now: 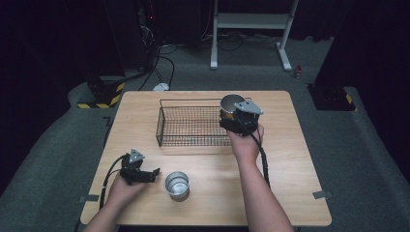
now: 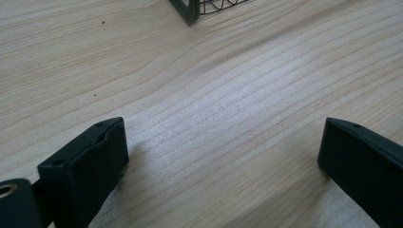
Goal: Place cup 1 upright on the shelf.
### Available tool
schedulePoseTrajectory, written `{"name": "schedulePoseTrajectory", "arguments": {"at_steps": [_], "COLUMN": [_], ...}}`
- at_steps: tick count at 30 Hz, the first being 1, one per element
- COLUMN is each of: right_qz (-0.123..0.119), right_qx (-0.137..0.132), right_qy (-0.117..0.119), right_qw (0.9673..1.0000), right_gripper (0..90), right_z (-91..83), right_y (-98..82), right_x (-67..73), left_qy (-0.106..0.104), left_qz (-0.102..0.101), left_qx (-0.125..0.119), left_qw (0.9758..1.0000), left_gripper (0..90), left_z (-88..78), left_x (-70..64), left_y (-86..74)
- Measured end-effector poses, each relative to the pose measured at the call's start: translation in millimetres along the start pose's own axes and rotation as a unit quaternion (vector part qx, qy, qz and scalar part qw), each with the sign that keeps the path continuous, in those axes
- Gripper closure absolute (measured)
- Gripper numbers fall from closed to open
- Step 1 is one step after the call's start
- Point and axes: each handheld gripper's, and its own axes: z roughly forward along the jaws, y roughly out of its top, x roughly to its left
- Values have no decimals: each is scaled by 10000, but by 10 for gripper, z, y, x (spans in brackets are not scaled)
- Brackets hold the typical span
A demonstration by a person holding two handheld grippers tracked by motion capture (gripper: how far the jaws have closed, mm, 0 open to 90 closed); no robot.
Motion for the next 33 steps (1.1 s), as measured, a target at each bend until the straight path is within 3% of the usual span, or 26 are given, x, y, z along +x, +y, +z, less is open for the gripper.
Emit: {"name": "schedulePoseTrajectory", "arguments": {"at_steps": [33], "right_qz": [151], "right_qx": [325], "right_qy": [-9], "right_qw": [9994], "right_gripper": [153], "right_z": [337], "right_y": [-131], "right_x": [-32], "left_qy": [-26], "left_qz": [18], "left_qx": [-12], "left_qw": [10000], "left_gripper": [34], "left_z": [7], "left_x": [3], "left_y": [6]}}
